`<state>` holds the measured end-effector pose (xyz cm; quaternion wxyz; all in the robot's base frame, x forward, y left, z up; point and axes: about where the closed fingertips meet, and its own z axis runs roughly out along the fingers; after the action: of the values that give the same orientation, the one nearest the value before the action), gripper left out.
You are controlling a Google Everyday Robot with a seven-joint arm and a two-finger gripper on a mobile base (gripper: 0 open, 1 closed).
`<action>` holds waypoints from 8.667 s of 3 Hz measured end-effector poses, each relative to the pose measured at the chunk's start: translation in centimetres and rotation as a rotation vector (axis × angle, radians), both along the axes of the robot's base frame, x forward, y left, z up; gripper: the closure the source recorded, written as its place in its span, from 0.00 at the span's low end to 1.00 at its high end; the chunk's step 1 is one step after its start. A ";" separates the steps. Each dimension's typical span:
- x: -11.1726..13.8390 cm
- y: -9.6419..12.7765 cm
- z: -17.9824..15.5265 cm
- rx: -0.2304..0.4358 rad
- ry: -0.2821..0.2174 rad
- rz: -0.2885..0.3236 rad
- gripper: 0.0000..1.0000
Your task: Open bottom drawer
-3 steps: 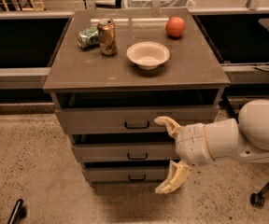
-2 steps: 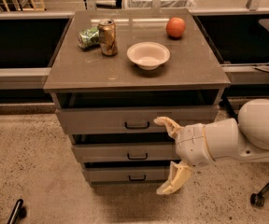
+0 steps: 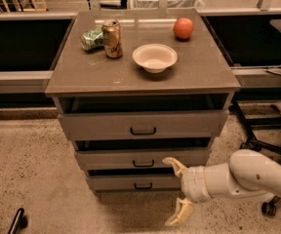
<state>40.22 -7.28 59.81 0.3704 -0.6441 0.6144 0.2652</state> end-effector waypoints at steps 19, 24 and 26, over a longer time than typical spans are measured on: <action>18.2 -12.4 -40.7 -0.285 -0.065 -0.097 0.45; 18.3 -12.4 -39.2 -0.282 -0.059 -0.105 0.00; 18.2 -12.7 -40.8 -0.279 -0.016 -0.112 0.19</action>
Offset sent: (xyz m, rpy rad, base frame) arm 0.0006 -0.0172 -0.0325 0.0381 -0.0213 -0.0429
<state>58.39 -19.98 18.98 0.2966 -0.6561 0.6773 0.1511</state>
